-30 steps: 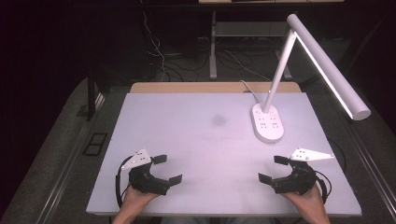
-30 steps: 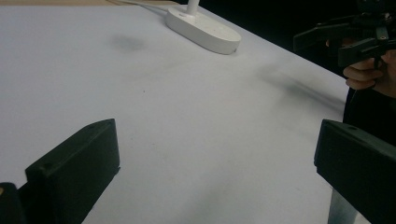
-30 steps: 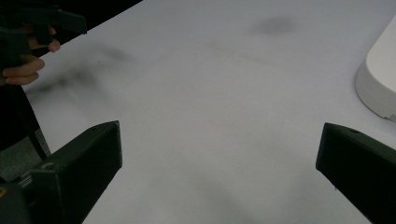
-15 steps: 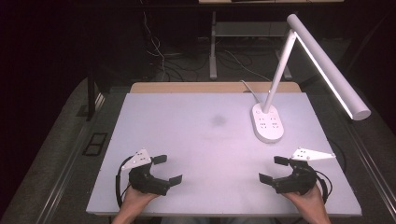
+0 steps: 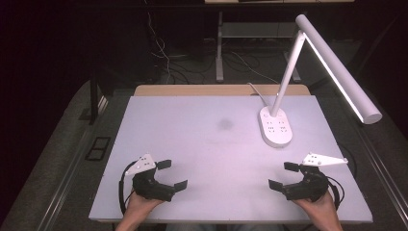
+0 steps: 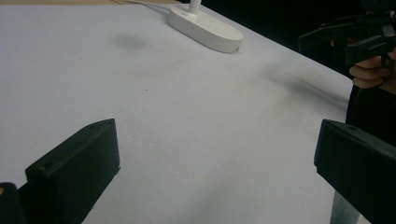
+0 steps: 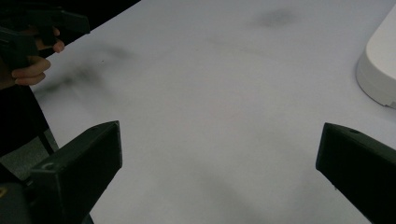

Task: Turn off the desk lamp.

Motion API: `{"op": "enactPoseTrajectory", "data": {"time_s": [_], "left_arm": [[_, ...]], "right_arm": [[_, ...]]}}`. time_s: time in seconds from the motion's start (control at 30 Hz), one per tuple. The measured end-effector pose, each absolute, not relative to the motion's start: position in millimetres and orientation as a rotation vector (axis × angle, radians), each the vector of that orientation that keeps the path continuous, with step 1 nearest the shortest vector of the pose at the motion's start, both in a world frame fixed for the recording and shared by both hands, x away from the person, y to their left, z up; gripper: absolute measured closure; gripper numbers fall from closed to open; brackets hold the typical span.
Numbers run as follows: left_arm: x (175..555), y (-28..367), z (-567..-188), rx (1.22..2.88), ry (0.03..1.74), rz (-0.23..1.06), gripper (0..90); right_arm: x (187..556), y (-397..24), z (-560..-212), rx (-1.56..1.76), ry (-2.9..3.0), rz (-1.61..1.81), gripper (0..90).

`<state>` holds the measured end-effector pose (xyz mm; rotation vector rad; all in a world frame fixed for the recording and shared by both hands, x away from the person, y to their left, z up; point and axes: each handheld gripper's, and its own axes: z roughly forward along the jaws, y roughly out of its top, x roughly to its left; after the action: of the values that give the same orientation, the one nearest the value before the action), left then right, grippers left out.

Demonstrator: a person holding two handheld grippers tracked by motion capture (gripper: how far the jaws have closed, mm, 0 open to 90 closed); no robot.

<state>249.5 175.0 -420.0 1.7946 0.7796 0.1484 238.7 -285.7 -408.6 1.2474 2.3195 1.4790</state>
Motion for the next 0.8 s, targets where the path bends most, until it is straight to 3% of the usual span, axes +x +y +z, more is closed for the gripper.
{"op": "enactPoseTrajectory", "data": {"time_s": [0.8], "left_arm": [[250.4, 174.5, -421.1, 1.792, 0.790, 0.146, 0.0]], "right_arm": [[250.4, -294.0, -390.5, 1.276, 2.357, 1.422, 0.4]]}}
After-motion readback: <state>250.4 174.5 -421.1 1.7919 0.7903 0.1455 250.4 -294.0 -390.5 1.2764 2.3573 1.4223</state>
